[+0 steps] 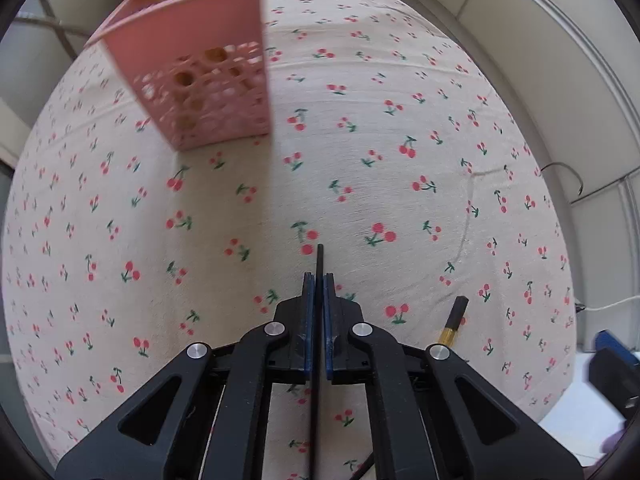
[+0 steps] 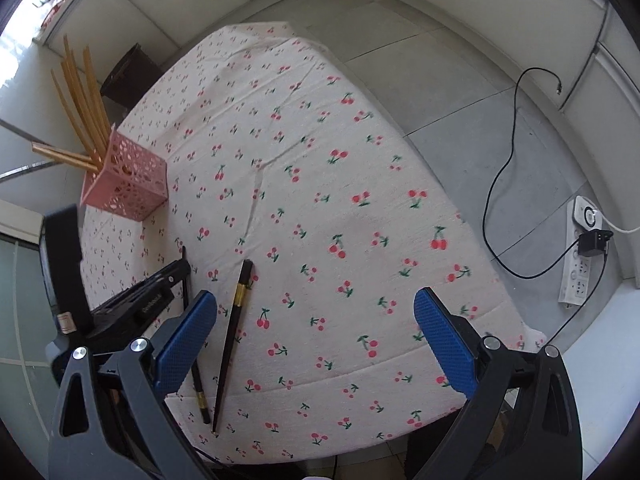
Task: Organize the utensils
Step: 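Close the left tool on a black chopstick while the right tool grasps the other, then lift both black chopsticks upright and carry them above the pink basket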
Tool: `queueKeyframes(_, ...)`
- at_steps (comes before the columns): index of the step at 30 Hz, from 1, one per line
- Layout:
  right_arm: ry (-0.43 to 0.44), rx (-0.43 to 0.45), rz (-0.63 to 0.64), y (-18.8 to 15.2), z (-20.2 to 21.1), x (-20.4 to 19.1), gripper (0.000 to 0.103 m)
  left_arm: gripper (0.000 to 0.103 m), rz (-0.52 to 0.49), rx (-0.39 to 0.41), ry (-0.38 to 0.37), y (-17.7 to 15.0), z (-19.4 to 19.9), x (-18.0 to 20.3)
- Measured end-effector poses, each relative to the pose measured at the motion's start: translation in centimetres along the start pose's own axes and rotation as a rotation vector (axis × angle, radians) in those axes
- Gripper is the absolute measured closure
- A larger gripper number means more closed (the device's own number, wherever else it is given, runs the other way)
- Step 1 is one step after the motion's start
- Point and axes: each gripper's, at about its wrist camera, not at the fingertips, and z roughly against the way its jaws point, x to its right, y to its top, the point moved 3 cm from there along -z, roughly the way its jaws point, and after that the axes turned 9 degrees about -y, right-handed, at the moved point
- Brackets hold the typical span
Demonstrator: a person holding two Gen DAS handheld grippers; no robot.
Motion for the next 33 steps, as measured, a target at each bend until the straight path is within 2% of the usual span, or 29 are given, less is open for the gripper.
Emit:
queueKeyframes(5, -0.04, -0.019, 0.06, -0.7, -1.8, -2.8, 0.007, 0.1, 0.035, 0.065, 0.002, -0.3, 3.3, -2.3)
queueKeyframes(12, -0.114, -0.037, 0.12, -1.3, -4.8, -6.3, 0.007, 0.1, 0.031, 0.243, 0.044, -0.7, 11.4, -4.2)
queueKeyframes(15, -0.091, -0.078, 0.13, -2.2, -6.5, -7.7, 0.008, 0.1, 0.024, 0.306, 0.066, -0.5, 13.5, -4.2)
queueKeyframes(17, -0.109, -0.054, 0.156, -2.7, -6.9, -8.7, 0.011, 0.1, 0.025, 0.35, 0.077, -0.3, 15.0, -4.4)
queueKeyframes(18, -0.117, -0.032, 0.184, -2.8, -6.9, -9.4, 0.014, 0.1, 0.028, 0.374, 0.082, -0.3, 15.8, -4.5)
queueKeyframes(20, -0.139, 0.001, 0.217, -2.9, -6.8, -10.2, 0.029, 0.1, 0.032, 0.409, 0.086, -0.1, 16.7, -4.8)
queueKeyframes(22, -0.148, 0.024, 0.239, -2.8, -6.7, -10.8, 0.052, 0.1, 0.038, 0.427, 0.082, -0.1, 17.4, -5.0)
queueKeyframes(24, -0.14, 0.031, 0.242, -2.5, -6.7, -11.2, 0.061, 0.1, 0.044, 0.446, 0.083, -0.2, 18.1, -5.3)
queueKeyframes(25, -0.152, 0.046, 0.255, -2.2, -6.7, -11.6, 0.077, 0.1, 0.046, 0.453, 0.084, -0.2, 18.4, -5.4)
queueKeyframes(27, -0.116, 0.051, 0.267, -2.0, -6.9, -12.2, 0.092, 0.1, 0.049, 0.462, 0.082, -0.3, 18.7, -5.5)
queueKeyframes(30, -0.112, 0.062, 0.289, -2.0, -6.9, -12.8, 0.096, 0.1, 0.051, 0.47, 0.081, -0.5, 19.0, -5.7)
queueKeyframes(33, -0.052, 0.07, 0.266, -2.0, -6.2, -12.9, 0.096, 0.1, 0.056, 0.482, 0.074, -0.5, 19.5, -6.0)
